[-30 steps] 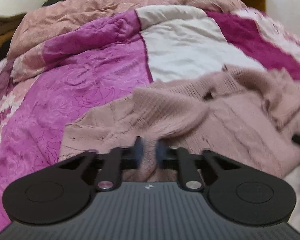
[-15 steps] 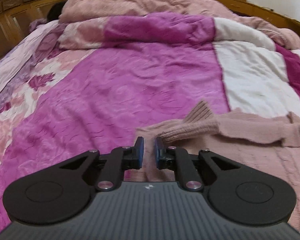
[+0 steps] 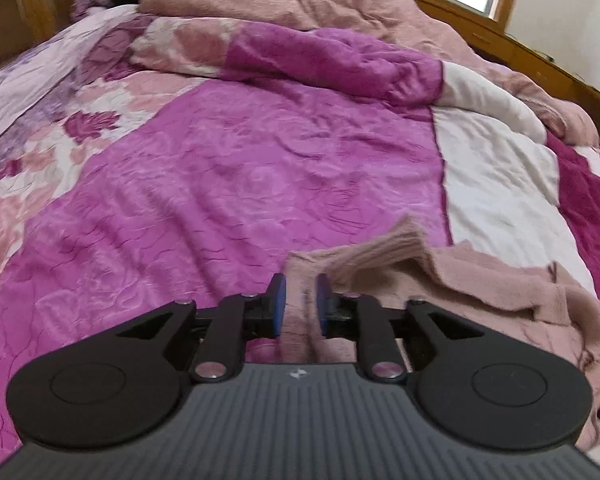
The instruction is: Fold small clothes
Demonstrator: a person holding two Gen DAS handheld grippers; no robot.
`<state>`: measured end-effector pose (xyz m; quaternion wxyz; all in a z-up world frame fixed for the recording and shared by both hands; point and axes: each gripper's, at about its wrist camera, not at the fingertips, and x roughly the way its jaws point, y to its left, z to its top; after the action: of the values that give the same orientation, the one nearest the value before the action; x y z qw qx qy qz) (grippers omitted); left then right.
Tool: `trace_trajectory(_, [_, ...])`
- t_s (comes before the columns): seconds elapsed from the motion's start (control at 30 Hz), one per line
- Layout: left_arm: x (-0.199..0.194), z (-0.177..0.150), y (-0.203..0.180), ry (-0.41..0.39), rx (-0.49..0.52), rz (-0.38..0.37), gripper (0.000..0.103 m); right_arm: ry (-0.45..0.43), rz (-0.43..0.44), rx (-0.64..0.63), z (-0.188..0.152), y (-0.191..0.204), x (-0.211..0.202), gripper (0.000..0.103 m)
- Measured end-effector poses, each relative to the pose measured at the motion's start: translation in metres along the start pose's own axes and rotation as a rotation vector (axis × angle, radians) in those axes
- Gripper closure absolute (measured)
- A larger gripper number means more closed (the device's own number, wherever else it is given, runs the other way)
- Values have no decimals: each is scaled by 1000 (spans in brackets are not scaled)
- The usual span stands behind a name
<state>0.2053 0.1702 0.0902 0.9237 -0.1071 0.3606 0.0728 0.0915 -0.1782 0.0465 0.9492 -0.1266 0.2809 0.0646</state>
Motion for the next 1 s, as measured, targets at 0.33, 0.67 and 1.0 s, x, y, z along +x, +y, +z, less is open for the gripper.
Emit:
trace_trajectory(0.33, [26, -14, -15, 39, 58, 23, 67, -33, -61, -464, 12, 21, 32, 50])
trace_trajectory(0.67, [45, -5, 2, 22, 32, 104, 60, 23, -91, 75, 56, -52, 73, 67])
trace_trajectory(1.0, [35, -7, -3, 21, 90, 98, 60, 91, -237, 327, 40, -114, 83, 66])
